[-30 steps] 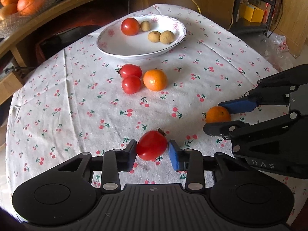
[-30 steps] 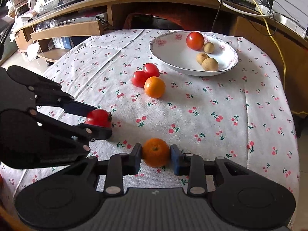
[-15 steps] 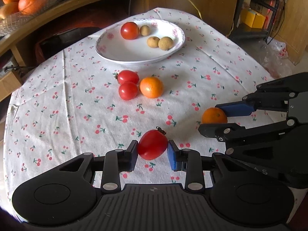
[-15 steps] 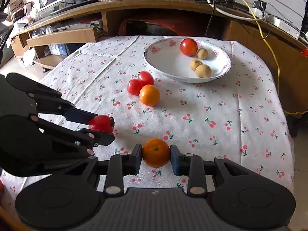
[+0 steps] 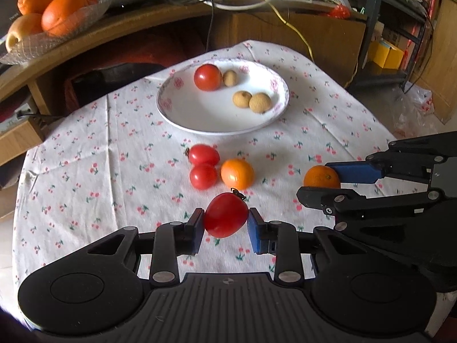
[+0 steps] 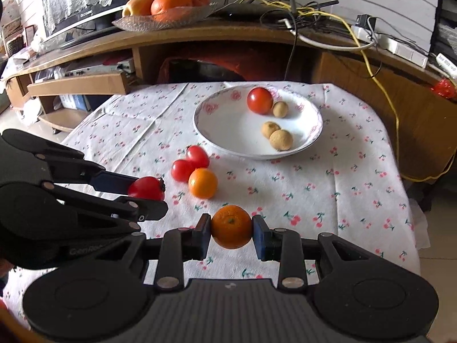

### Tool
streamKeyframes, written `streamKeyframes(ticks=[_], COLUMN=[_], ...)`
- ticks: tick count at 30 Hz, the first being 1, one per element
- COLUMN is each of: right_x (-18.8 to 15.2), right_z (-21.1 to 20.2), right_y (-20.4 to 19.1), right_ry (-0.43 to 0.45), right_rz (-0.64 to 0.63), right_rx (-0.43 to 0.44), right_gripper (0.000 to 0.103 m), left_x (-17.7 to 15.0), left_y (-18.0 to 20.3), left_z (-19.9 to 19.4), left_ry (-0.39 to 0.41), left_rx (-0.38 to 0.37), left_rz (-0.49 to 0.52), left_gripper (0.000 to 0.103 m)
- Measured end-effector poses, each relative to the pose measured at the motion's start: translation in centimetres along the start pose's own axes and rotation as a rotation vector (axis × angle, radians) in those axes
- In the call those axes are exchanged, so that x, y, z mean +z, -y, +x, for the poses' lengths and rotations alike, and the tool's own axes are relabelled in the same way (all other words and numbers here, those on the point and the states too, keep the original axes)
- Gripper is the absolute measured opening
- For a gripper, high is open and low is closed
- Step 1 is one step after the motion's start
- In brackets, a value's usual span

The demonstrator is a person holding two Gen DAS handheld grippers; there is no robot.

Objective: Organize fruits
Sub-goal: 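Carry the tomato in the left gripper while the right gripper carries the orange to the bowl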

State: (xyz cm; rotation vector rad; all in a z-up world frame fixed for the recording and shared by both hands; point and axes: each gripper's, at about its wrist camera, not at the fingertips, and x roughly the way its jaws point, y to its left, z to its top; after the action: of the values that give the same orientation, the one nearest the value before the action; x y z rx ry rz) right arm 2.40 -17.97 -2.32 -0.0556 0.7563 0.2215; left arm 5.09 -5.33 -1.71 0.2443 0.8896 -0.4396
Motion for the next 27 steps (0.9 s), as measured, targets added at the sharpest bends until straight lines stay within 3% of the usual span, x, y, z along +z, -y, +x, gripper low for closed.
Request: streamKeyframes(ticks=[27], right_x=[4.5], right_z=[1.1], right_y=[2.6], right_ry=[0.092], right_rz=[0.064], right_rx=[-0.058], right_gripper=[0.032], left_x=[5.1], left_y=[-1.0], left_z=[1.3], left_ry=[0.079], left_rx=[0.014], left_rz=[-0.051], left_gripper=[0.039])
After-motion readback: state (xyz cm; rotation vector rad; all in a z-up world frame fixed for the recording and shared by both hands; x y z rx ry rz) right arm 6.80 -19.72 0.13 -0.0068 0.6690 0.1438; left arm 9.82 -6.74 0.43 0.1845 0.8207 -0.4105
